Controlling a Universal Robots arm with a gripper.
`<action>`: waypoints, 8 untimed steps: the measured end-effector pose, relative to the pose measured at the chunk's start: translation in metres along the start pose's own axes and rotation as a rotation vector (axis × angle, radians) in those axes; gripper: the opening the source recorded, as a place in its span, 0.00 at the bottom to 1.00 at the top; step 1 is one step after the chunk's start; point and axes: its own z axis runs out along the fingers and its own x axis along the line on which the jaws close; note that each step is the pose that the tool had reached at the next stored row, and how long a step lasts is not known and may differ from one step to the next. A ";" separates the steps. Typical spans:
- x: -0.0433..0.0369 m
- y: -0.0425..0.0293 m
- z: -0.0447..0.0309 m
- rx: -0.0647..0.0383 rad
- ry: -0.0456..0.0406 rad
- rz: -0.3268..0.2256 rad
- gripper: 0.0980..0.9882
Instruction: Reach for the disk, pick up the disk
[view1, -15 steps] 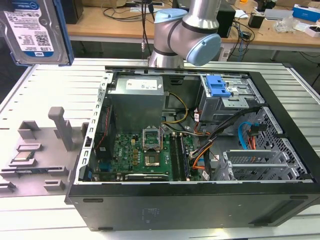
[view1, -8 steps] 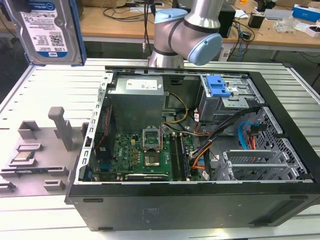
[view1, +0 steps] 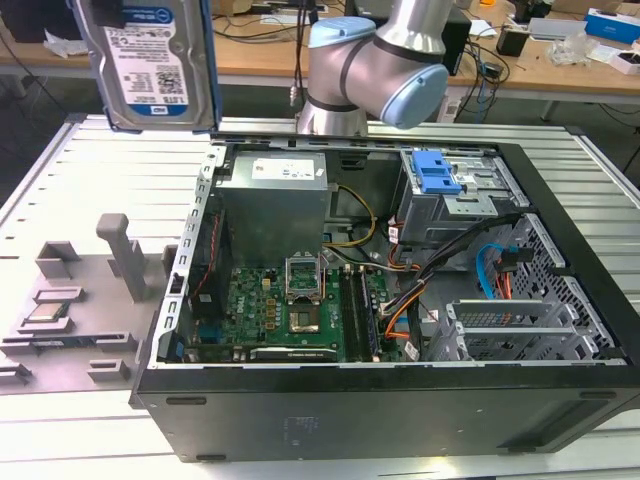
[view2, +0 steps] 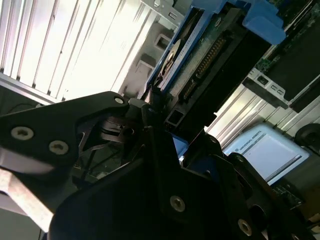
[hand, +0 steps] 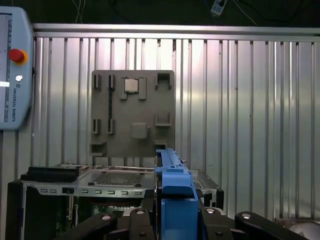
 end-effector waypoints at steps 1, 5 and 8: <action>0.0000 -0.0065 -0.0002 0.000 0.0002 0.000 0.30; 0.0003 -0.0234 -0.0009 0.000 0.0004 0.000 0.30; 0.0005 -0.0376 -0.0014 0.000 0.0006 0.000 0.30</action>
